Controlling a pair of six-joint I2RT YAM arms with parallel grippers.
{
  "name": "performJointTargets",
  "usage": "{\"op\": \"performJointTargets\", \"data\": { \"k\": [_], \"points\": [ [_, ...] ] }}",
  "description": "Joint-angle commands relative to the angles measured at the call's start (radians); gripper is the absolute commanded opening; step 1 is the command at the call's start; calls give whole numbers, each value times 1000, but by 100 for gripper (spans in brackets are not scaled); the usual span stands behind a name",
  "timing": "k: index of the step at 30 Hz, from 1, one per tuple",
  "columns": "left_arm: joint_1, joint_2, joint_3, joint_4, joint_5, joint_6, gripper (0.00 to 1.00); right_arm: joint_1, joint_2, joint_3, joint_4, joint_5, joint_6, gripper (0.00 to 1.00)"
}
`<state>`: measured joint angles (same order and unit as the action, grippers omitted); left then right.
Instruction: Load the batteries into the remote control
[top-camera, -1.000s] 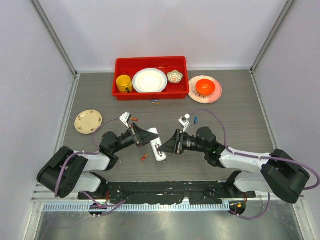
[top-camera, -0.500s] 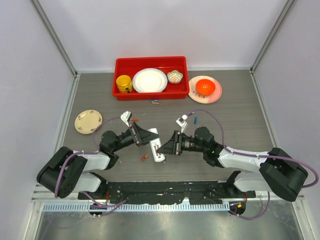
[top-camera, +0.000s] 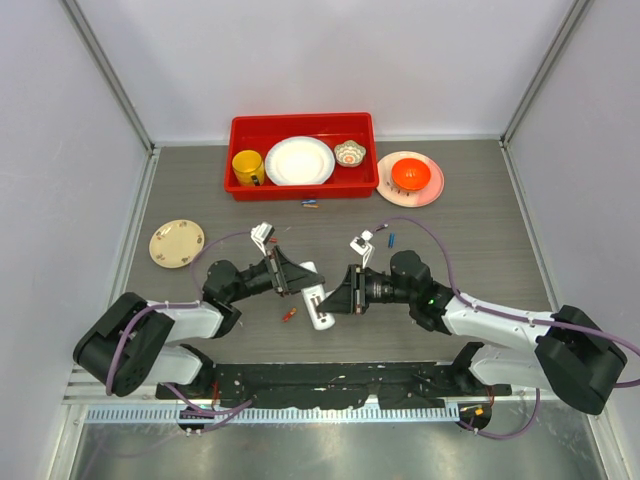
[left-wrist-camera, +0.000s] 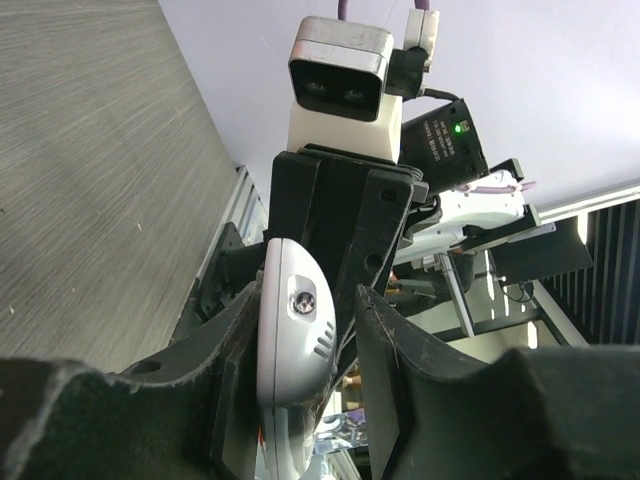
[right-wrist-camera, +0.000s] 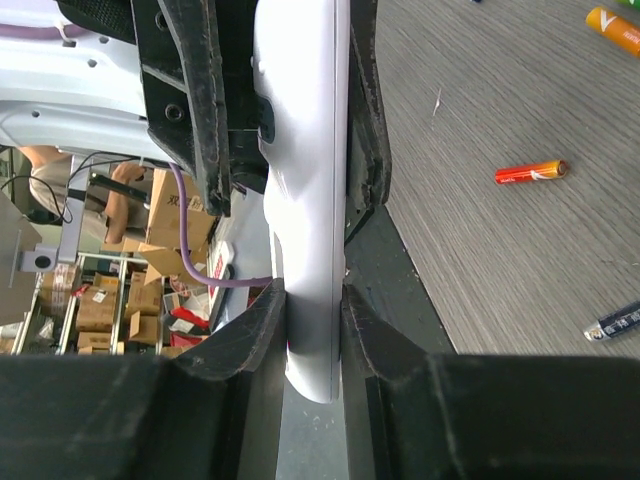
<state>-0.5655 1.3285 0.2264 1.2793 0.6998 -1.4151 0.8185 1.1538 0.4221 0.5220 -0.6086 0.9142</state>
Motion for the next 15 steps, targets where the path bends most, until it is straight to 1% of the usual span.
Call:
{"op": "performJointTargets", "data": {
  "k": [1,8,15],
  "points": [
    [-28,-20,41,2,46,30,42,-5,-9,35,-11,7,-31,1],
    [-45,-81,33,-110,33,85,42,-16,-19,35,-24,13,-38,1],
    [-56,-118,11,-164,12,111,41,-22,-19,35,-24,24,-35,1]
  ]
}}
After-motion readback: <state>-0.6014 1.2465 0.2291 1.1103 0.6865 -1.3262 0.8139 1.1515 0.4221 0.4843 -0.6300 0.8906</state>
